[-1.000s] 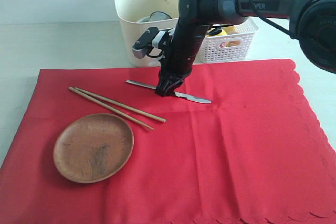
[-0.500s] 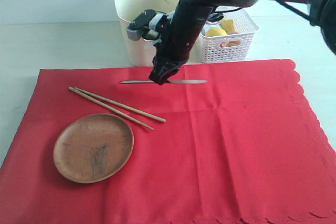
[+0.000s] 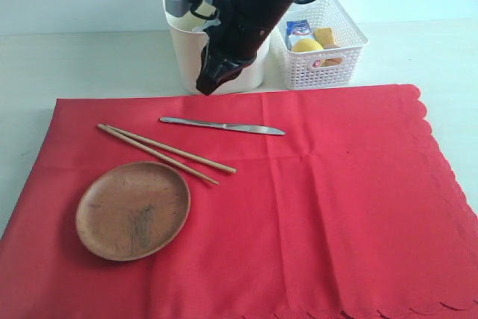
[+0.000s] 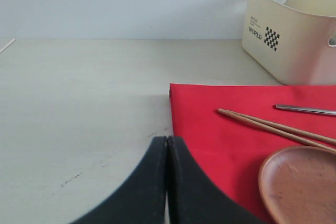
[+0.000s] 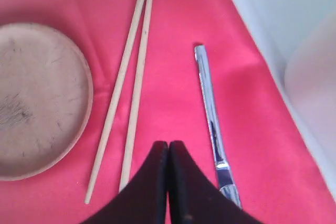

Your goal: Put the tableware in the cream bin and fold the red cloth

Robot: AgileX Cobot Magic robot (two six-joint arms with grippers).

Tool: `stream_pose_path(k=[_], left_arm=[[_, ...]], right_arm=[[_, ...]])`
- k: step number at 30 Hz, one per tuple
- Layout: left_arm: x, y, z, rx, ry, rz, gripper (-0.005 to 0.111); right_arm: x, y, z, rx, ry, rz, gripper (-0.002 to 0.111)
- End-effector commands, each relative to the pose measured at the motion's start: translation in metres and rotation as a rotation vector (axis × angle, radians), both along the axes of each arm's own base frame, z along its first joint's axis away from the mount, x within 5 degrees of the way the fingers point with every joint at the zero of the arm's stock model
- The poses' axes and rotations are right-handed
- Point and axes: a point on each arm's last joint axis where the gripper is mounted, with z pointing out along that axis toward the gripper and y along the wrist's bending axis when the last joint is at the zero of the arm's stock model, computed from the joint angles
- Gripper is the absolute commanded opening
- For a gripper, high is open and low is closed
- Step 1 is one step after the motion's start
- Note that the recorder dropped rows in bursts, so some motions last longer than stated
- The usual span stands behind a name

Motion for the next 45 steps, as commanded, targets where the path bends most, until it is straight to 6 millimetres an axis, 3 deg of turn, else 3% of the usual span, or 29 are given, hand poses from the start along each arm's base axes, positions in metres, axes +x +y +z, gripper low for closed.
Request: stream_pose_path(k=[1, 5, 9, 14, 21, 24, 26, 28, 30, 35, 45], left_arm=[[0.0, 0.0, 0.0, 0.004, -0.008, 0.003, 0.0], [0.0, 0.0, 0.0, 0.004, -0.008, 0.003, 0.0], [0.0, 0.0, 0.0, 0.004, -0.008, 0.003, 0.0], [0.0, 0.0, 0.0, 0.004, -0.008, 0.003, 0.0], [0.0, 0.0, 0.0, 0.004, -0.008, 0.003, 0.0], [0.0, 0.0, 0.0, 0.004, -0.008, 0.003, 0.0], [0.0, 0.0, 0.0, 0.004, -0.008, 0.003, 0.0], [0.0, 0.0, 0.0, 0.004, -0.008, 0.003, 0.0], [0.0, 0.0, 0.0, 0.004, -0.008, 0.003, 0.0], [0.0, 0.0, 0.0, 0.004, -0.008, 0.003, 0.0], [0.0, 0.0, 0.0, 0.004, -0.008, 0.003, 0.0]], right_arm=[[0.002, 0.0, -0.031, -0.044, 0.093, -0.044, 0.007], [0.013, -0.002, -0.059, -0.108, 0.076, -0.145, 0.029], [0.018, -0.002, -0.072, -0.11, 0.054, -0.168, 0.049], [0.026, 0.001, -0.078, -0.087, -0.029, -0.17, 0.053], [0.016, 0.013, -0.099, -0.164, -0.056, -0.018, 0.053], [0.014, 0.019, -0.108, -0.21, -0.11, 0.028, 0.049], [0.013, 0.018, -0.11, -0.218, -0.104, 0.03, 0.036], [0.011, 0.017, -0.112, -0.227, -0.065, 0.002, 0.014], [0.009, 0.016, -0.112, -0.238, -0.043, 0.011, 0.002], [0.007, 0.016, -0.107, -0.233, -0.02, -0.003, 0.0], [0.01, 0.018, -0.041, -0.138, -0.164, -0.035, 0.0]])
